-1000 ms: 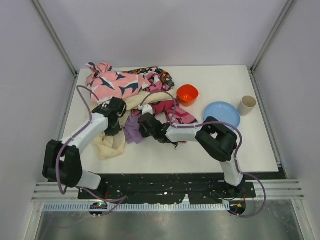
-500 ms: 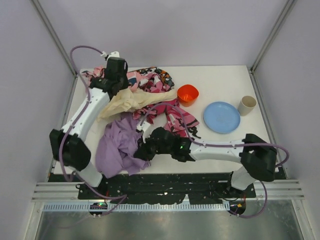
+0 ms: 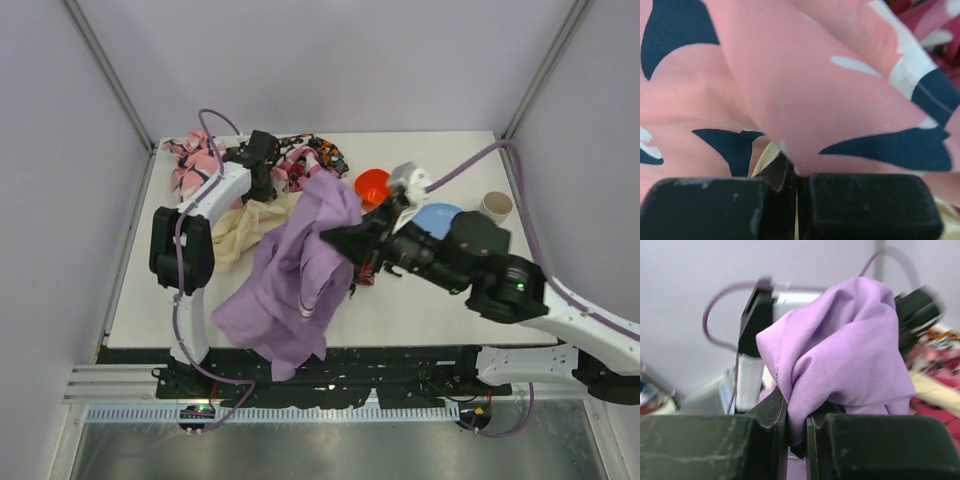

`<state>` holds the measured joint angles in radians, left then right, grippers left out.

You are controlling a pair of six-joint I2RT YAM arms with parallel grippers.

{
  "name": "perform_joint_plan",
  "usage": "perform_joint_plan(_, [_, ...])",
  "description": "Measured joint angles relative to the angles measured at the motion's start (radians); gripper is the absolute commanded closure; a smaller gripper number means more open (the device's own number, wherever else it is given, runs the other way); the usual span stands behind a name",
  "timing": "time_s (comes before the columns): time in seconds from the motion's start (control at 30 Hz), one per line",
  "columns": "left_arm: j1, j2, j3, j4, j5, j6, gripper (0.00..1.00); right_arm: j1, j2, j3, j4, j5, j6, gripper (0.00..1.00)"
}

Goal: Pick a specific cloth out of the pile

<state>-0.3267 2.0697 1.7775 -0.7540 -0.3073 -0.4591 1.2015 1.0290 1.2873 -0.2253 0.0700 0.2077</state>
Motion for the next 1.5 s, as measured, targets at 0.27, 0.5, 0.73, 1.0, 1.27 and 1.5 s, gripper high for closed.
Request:
perform_joint_plan(0.27, [0.008,-0.189,-0.063,-0.035,0.063,-0.008,0.0,-0.004,-0.069,0.284,-0.178,0.324,-0.065,0.94])
perform_joint_plan(0.5, [-0.002,-0.576,-0.183,-0.051,0.119,-0.02,0.0,-0.012,-0.017,0.425,-0.283,0.587,-0.155,0.95])
perform_joint_plan(0.73, [-0.015,-1.025,-0.563,0.009,0.126,-0.066,0.0,-0.09,0.112,0.62,-0.286,0.723,-0.287,0.95])
perform_joint_plan(1.0, [-0.018,-1.216,-0.87,0.017,0.131,-0.126,0.0,-0.315,0.307,0.912,-0.291,0.732,-0.325,0.95])
perform_joint_plan(1.27, [-0.018,-1.381,-1.002,0.014,0.09,-0.171,0.0,-0.342,0.274,0.835,-0.382,0.408,-0.174,0.95])
perform_joint_plan(1.5, [-0.018,-1.402,-1.028,0.012,0.091,-0.194,0.0,-0.342,0.239,0.814,-0.412,0.152,-0.05,0.95])
